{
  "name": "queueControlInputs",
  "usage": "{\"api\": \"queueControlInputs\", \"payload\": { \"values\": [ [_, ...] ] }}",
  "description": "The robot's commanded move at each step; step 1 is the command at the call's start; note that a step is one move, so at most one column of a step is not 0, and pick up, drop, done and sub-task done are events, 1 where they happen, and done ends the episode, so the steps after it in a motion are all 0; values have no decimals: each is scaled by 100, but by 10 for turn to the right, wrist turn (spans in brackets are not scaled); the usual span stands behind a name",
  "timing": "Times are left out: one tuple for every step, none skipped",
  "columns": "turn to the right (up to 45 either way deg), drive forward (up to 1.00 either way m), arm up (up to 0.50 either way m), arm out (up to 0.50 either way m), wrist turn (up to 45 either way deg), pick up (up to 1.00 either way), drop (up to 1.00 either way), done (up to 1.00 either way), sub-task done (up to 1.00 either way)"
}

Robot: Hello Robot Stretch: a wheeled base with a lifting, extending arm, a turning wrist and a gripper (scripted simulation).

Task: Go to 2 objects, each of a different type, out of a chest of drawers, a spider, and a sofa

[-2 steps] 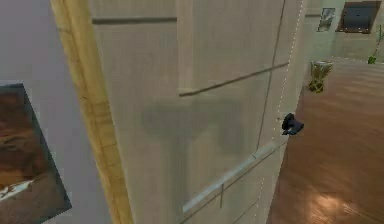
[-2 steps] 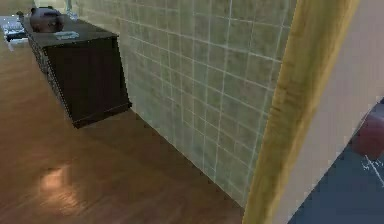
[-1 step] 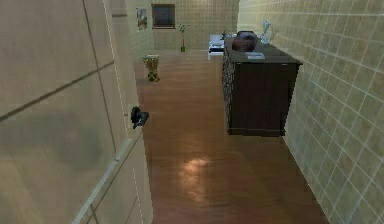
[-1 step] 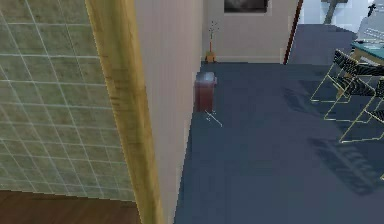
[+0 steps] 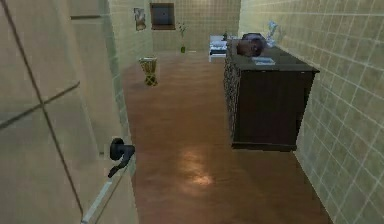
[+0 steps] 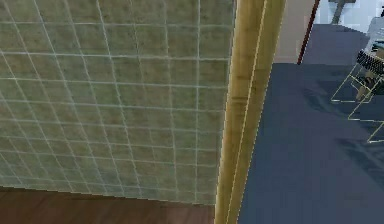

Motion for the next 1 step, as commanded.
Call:
{"api": "queueControlInputs", "payload": {
  "values": [
    [210,0,0,0,0,0,0,0,0]
  ]
}}
